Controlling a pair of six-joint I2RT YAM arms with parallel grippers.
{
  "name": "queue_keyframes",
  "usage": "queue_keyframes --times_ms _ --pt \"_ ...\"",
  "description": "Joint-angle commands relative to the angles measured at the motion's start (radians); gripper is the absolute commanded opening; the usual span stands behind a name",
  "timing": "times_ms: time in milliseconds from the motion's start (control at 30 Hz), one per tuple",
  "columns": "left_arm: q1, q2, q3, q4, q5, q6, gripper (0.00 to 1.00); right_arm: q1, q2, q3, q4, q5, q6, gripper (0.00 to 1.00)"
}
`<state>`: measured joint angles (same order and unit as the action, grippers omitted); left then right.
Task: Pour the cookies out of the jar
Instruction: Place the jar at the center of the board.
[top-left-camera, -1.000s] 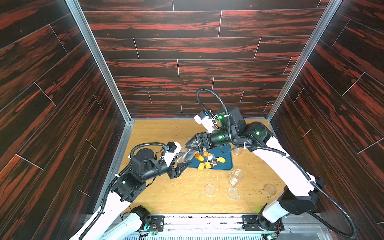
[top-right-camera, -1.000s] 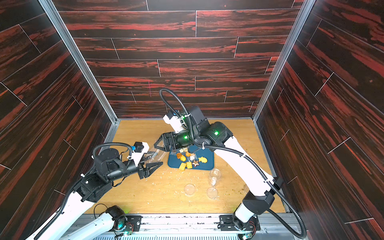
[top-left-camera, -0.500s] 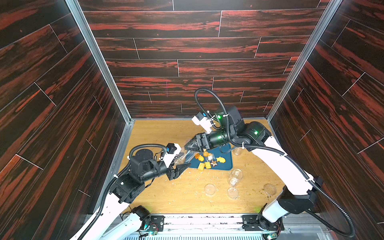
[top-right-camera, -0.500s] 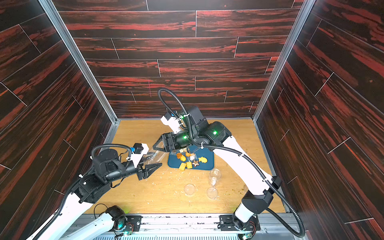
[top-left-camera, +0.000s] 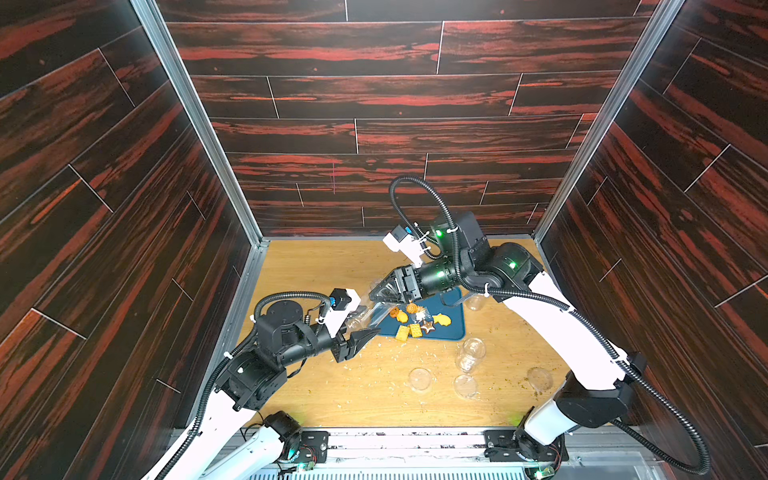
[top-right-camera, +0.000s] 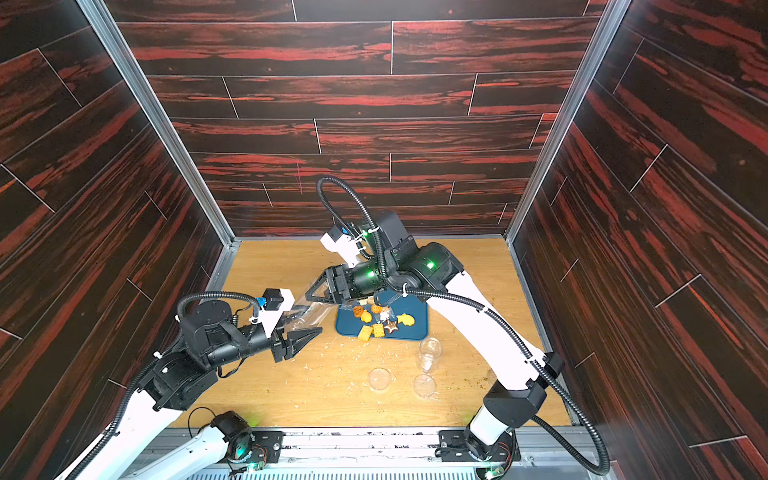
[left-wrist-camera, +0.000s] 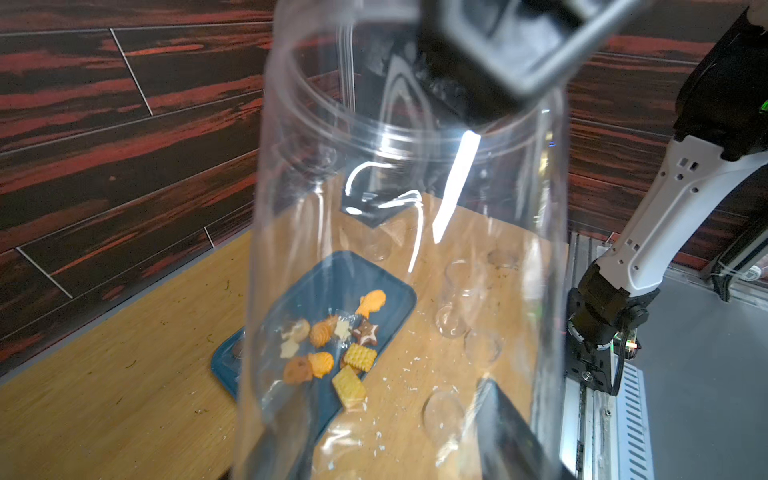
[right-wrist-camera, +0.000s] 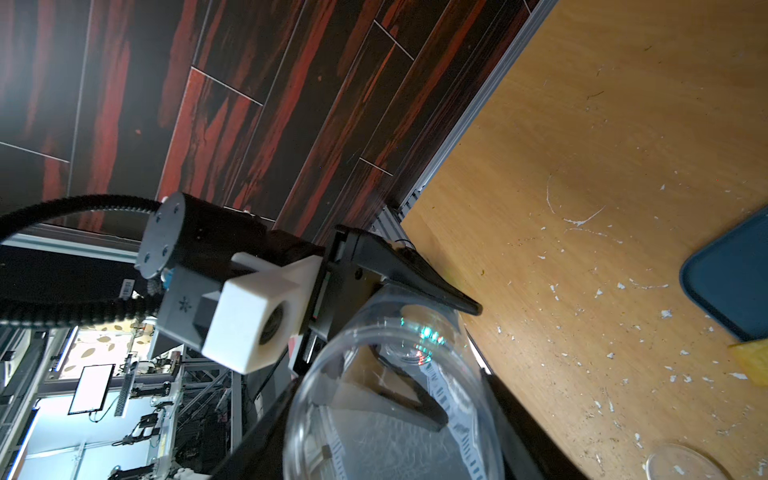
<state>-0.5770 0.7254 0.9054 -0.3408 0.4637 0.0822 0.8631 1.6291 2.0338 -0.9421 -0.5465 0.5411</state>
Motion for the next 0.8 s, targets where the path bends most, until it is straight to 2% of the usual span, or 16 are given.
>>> queue_keyframes --times_ms 0,167,267,333,433,500,533,767 --pt "0.003 -0.02 0.021 -0.008 -0.006 0.021 0.49 0.004 -0.001 -0.004 0.006 -0.039 0.016 0.62" --pt "0.003 -0.029 0.022 -0.015 -0.013 0.017 0.49 0.002 -0.012 -0.009 0.014 -0.022 0.022 0.62" --pt "0.003 -0.03 0.021 -0.015 -0.02 0.011 0.54 0.001 -0.017 -0.011 0.016 -0.017 0.026 0.62" --pt "0.003 -0.033 0.02 -0.015 -0.028 0.006 0.62 0.002 -0.02 -0.012 0.018 -0.015 0.031 0.62" --pt "0.003 -0.039 0.014 -0.012 -0.044 -0.006 0.82 0.001 -0.023 -0.012 0.02 -0.007 0.031 0.62" --pt "0.004 -0.041 0.013 -0.012 -0.046 -0.009 0.84 0.001 -0.025 -0.014 0.021 -0.003 0.032 0.62" --pt "0.004 -0.043 0.011 -0.012 -0.047 -0.01 0.99 0.001 -0.026 -0.017 0.021 -0.001 0.032 0.62" --pt "0.003 -0.043 0.016 -0.031 -0.038 -0.008 1.0 -0.004 -0.029 -0.024 0.022 0.015 0.03 0.62"
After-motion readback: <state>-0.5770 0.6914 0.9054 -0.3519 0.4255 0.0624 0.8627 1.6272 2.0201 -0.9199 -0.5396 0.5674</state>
